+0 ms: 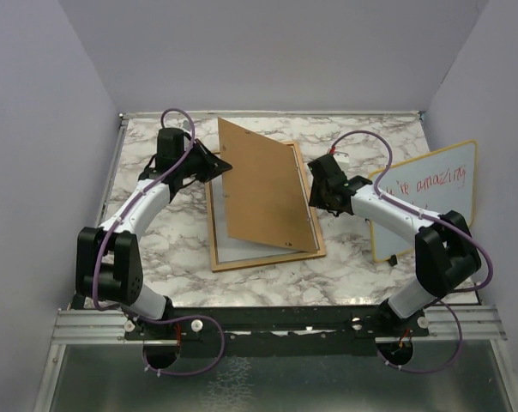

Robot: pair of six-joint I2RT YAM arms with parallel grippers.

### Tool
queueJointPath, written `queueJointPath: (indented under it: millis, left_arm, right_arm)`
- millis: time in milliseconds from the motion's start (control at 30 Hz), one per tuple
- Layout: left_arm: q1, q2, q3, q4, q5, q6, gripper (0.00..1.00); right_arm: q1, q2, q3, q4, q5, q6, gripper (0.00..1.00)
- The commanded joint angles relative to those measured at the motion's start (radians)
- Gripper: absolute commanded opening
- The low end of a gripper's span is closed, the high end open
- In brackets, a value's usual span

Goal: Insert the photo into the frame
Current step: Turn over the photo frame item on the photo frame.

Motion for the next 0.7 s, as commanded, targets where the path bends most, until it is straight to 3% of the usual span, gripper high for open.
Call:
queueJointPath:
  millis: [0, 333, 467, 667]
  left_arm:
    - [0.002, 0.022, -0.023, 0.031, 0.058, 0.041, 0.00]
    - [0.009, 0.027, -0.071, -0.003, 0.016, 0.095, 0.02]
    - [0.009, 0.035, -0.078, -0.045, -0.017, 0.130, 0.31]
    - [0.012, 0.036, -0.079, -0.106, -0.096, 0.178, 0.47]
  right_arm:
    - [-0.007, -0.023, -0.014, 0.007, -0.010, 0.012, 0.49]
    - [-0.008, -0.028, -0.025, 0.008, -0.016, 0.013, 0.49]
    - [-0.008, -0.029, -0.032, 0.013, -0.022, 0.013, 0.49]
    - [-0.008, -0.033, -0.037, 0.017, -0.026, 0.012, 0.49]
